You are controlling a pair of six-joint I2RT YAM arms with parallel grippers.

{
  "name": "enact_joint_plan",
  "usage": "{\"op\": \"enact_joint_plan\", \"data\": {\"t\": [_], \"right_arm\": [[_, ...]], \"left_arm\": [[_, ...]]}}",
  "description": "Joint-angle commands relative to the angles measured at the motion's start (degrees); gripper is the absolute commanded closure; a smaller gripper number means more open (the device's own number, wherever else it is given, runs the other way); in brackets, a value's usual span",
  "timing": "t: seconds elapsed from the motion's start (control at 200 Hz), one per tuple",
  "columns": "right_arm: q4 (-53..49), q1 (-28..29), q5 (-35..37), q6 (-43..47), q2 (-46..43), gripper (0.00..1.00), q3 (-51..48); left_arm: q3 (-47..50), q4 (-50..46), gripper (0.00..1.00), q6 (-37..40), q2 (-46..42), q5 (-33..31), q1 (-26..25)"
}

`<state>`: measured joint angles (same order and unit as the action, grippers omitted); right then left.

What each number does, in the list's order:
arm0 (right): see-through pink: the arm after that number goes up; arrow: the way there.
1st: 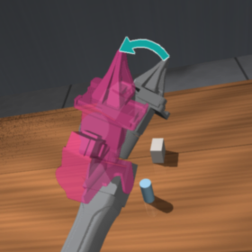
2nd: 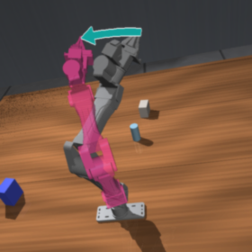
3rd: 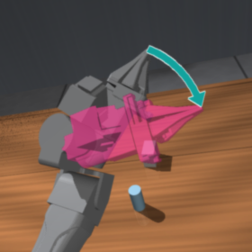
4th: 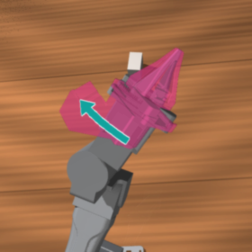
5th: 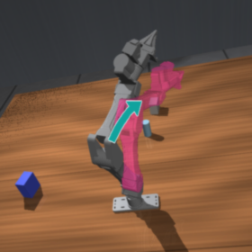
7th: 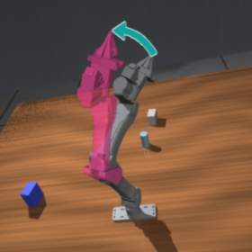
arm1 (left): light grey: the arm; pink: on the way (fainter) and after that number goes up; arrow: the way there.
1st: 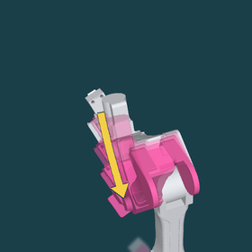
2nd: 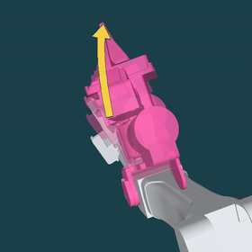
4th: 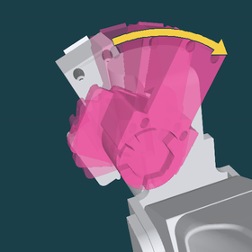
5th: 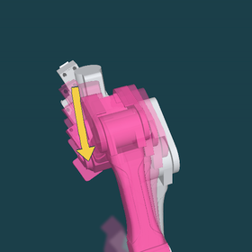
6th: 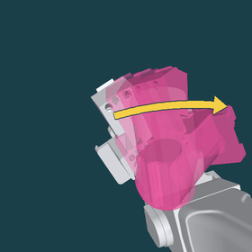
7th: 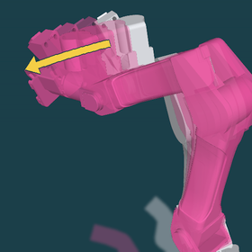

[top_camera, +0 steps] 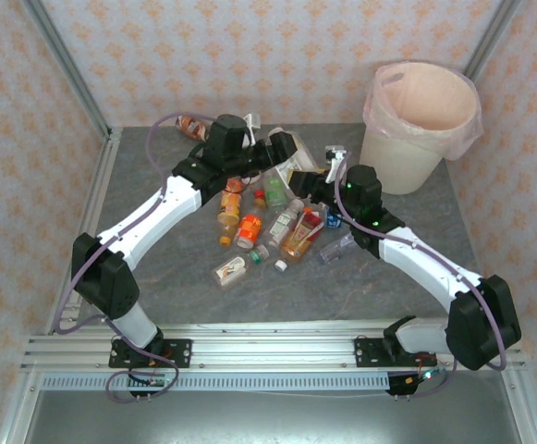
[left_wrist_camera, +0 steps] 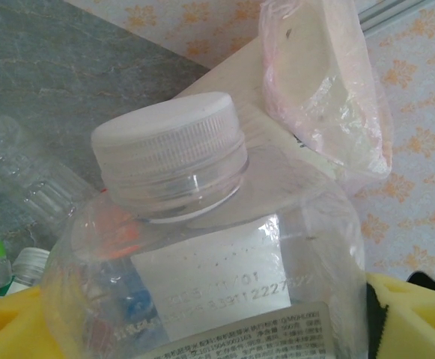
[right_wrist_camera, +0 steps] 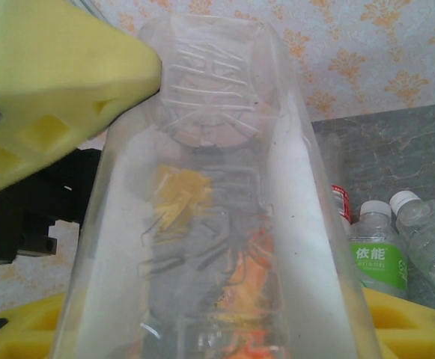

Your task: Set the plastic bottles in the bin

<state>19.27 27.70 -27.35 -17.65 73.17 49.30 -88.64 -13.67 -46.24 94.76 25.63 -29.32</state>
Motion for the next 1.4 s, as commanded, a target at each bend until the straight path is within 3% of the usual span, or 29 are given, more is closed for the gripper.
{"op": "enact_joint_plan", "data": {"t": [0.0,0.195,0.295,0.545,0.796,1.021,1.201,1.396], "right_arm": [[-1.99,0.08,4.85,2.83,-1.70,0.55,0.71],[-7.55,-0.44,8.08,7.05,-2.66,0.58,2.12],[-12.22,-2.18,8.62,9.47,-2.54,0.59,4.75],[-21.72,-13.93,10.30,10.09,-0.71,0.60,17.89],[-23.36,-24.87,9.91,7.85,5.06,0.60,31.66],[-25.49,-29.61,12.43,5.25,13.95,0.60,41.91],[-28.99,-32.90,12.86,5.15,20.15,0.60,47.22],[-33.99,-37.93,5.65,5.28,25.36,0.59,52.13]], "left_arm": [[-7.27,-6.75,0.05,5.15,-0.34,-0.40,-0.26],[-8.56,-8.53,0.00,4.17,-2.50,-6.99,0.63],[-3.75,-3.35,0.00,0.76,-5.06,-10.57,1.36],[6.15,-1.16,0.00,-1.40,-8.19,-22.59,1.44],[10.00,-2.06,0.00,0.34,-8.45,-23.01,1.42],[14.37,-1.94,0.00,-0.25,-11.18,-28.36,1.50],[16.35,-3.48,0.00,0.10,-12.75,-26.86,1.96],[15.62,-9.56,0.00,2.66,-12.98,-28.01,2.18]]}}
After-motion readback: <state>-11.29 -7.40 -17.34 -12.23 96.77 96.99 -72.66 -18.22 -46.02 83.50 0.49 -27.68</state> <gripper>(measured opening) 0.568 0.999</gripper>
